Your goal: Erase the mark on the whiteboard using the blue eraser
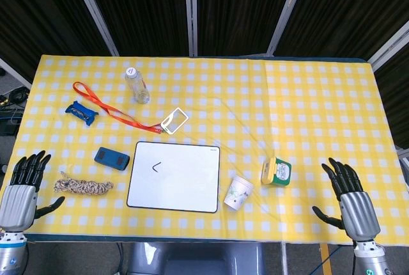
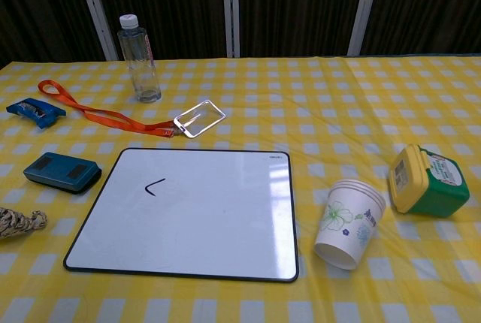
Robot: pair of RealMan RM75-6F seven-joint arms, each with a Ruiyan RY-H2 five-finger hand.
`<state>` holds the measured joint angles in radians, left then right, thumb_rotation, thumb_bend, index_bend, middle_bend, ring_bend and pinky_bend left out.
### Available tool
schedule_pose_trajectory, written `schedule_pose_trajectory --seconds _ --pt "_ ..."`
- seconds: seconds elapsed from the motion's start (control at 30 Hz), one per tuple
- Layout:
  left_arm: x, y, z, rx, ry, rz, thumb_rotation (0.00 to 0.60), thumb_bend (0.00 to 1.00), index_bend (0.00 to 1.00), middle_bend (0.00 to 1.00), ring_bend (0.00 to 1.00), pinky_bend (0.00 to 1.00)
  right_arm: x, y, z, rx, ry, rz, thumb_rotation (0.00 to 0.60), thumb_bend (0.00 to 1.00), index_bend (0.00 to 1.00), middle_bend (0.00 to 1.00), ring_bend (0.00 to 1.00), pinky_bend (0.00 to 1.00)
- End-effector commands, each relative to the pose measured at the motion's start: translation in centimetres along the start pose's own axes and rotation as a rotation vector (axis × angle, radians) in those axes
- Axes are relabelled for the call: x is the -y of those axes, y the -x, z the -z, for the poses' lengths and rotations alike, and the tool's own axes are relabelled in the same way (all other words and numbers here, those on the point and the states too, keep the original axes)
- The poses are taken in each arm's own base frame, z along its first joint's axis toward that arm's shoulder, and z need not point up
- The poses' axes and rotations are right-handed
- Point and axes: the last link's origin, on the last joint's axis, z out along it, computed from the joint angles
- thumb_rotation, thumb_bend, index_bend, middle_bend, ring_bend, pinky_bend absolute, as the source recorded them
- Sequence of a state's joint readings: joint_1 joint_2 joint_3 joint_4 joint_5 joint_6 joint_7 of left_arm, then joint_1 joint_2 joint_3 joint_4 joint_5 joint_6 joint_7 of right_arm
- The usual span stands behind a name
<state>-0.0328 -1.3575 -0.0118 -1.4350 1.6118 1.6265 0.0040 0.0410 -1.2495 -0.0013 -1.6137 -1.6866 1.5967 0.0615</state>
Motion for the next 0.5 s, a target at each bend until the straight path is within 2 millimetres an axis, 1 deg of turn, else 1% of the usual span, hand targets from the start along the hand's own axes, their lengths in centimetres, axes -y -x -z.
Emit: schedule_pose_trajectory --seconds 0.03,0.5 --pt "0.00 0.01 0.00 0.001 0.001 -0.001 0.600 0.07 0.00 0.00 0.00 0.00 0.00 0.00 -0.01 0.001 0.000 0.000 0.600 0.07 0.00 0.00 0.00 0.00" --pt "0.04 0.16 -0.32 0.041 0.009 -0.014 0.600 0.07 0.00 0.00 0.00 0.00 -0.04 -0.13 -0.09 0.009 0.010 -0.011 0.600 0.06 0.00 0.00 0.00 0.00"
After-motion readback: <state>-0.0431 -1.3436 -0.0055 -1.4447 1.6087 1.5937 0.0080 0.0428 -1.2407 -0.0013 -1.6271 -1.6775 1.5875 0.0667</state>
